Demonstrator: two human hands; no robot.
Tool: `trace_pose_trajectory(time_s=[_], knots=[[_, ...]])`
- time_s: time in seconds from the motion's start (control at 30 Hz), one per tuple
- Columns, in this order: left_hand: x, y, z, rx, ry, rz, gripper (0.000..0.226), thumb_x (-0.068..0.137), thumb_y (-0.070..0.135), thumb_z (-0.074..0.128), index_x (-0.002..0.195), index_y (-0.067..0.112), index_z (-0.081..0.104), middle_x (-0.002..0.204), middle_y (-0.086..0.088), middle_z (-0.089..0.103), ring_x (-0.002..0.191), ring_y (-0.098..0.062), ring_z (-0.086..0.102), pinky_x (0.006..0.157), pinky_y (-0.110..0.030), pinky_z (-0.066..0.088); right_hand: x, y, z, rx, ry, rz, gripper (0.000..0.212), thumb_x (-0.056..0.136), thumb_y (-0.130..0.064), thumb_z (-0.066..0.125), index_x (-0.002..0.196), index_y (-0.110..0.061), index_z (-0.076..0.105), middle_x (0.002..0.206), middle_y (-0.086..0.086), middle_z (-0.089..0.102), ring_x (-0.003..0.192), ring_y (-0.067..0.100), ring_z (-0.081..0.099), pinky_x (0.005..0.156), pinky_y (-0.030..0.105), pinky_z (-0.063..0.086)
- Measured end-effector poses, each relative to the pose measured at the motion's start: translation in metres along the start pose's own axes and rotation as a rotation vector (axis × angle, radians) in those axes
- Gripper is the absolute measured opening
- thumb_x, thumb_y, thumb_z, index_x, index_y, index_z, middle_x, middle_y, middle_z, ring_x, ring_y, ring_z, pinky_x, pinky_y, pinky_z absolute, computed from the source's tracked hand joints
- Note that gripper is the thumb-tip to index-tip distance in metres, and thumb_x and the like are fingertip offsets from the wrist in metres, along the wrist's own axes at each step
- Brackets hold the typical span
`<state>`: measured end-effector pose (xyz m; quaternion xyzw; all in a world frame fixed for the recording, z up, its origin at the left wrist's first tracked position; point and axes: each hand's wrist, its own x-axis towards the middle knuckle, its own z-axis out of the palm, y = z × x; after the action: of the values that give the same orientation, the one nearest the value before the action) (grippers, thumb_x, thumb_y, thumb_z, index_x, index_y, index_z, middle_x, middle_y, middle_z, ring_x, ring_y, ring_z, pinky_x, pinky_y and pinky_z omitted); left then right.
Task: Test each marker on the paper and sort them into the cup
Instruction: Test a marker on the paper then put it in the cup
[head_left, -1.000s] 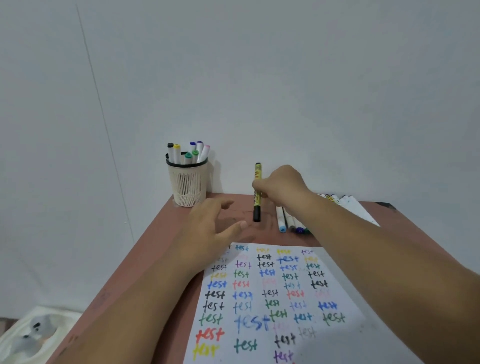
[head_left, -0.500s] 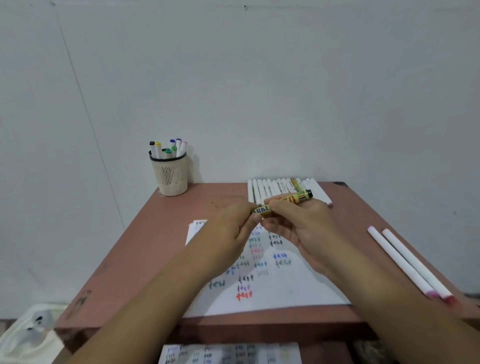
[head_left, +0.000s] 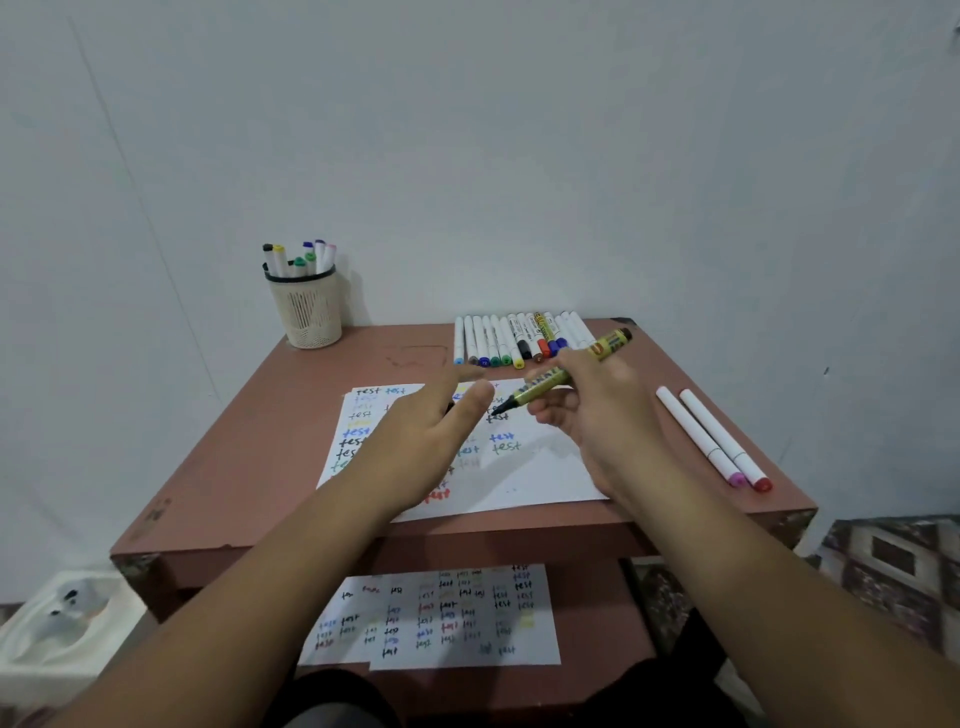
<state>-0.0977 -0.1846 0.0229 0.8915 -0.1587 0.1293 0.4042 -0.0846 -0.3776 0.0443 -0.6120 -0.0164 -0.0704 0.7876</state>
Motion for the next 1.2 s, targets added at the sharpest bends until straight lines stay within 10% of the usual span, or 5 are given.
trace_pose_trajectory(time_s=[0.23,0.8,1.2], knots=[[-0.005,-0.017,0.008,0.05,-0.056,-0.105,0.026,0.105,0.029,0.04,0.13,0.031,0.049,0.08,0.002,0.06,0.063,-0.002,0.057,0.059,-0.02,0.037,0.005,0.029,-0.018,-0.206,-0.048,0.042,0.027,0.085,0.003,0.081,0.095,-0.01,0.06,0.09,0.014,0.071,0.087,0.029,0.075,0.085,0.043,0.064],[-0.004,-0.021,0.012,0.111,-0.025,-0.059,0.009,0.106,0.025,0.043,0.11,0.025,0.05,0.089,0.005,0.054,0.075,-0.002,0.053,0.058,-0.013,0.036,0.008,0.038,-0.017,-0.496,-0.149,0.033,0.016,0.086,-0.013,0.084,0.088,-0.002,0.073,0.077,0.011,0.074,0.067,0.018,0.07,0.071,0.034,0.065],[-0.002,-0.026,0.015,0.127,-0.004,-0.069,0.018,0.106,0.017,0.043,0.117,0.025,0.054,0.103,0.006,0.055,0.083,-0.005,0.056,0.066,-0.006,0.04,0.011,0.043,-0.017,-0.555,-0.084,0.013,0.019,0.087,-0.02,0.083,0.087,-0.005,0.072,0.089,0.014,0.074,0.089,0.029,0.076,0.08,0.041,0.066]])
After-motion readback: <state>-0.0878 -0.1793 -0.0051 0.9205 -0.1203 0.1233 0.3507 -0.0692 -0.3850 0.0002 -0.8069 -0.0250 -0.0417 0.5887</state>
